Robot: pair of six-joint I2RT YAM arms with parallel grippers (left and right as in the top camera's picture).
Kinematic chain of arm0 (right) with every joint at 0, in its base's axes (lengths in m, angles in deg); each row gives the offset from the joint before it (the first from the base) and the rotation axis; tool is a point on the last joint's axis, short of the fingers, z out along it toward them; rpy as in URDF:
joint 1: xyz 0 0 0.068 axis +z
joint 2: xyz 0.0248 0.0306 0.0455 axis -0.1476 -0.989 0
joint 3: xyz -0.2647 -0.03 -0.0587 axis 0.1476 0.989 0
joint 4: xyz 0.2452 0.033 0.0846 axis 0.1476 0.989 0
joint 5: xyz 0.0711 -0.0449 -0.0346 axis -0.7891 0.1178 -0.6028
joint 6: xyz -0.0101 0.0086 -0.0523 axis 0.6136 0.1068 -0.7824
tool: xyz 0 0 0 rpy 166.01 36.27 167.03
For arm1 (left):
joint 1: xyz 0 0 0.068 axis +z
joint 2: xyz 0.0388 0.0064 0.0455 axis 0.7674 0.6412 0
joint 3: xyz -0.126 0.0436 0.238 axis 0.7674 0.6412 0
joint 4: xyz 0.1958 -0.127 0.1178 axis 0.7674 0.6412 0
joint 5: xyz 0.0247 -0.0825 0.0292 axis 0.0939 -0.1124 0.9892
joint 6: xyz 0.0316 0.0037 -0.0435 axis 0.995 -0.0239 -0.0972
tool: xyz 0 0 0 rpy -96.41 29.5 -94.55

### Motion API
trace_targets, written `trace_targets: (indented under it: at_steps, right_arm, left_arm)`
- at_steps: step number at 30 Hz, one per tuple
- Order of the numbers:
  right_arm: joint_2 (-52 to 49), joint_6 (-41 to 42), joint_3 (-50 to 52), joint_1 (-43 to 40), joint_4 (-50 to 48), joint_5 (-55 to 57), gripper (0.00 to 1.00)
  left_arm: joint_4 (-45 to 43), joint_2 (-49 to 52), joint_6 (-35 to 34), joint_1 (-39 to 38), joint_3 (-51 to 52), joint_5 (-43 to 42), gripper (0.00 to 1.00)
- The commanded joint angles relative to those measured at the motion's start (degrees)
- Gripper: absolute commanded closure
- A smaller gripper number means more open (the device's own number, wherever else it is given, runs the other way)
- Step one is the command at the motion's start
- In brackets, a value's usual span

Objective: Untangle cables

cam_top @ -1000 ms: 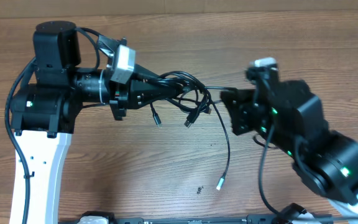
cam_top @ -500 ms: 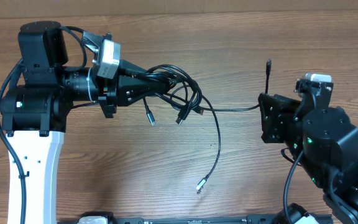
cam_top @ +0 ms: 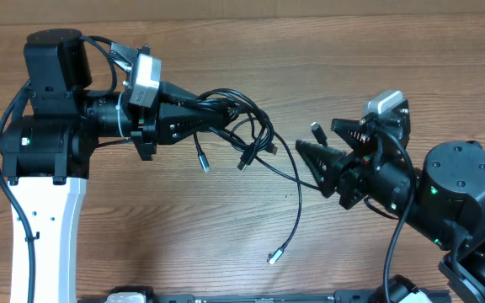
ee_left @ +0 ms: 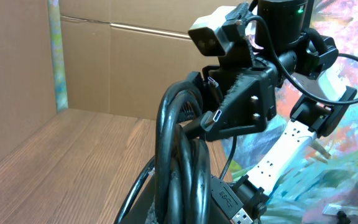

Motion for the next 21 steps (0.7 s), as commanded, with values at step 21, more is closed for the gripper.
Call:
trace_targets:
  at_steps: [21]
  right_arm:
    - [0.4, -6.4, -0.5, -0.1, -3.0, 3.1, 0.13]
  left_arm:
    - [2.1, -0.7, -3.6, 0.2, -0.7, 16.1, 0.96]
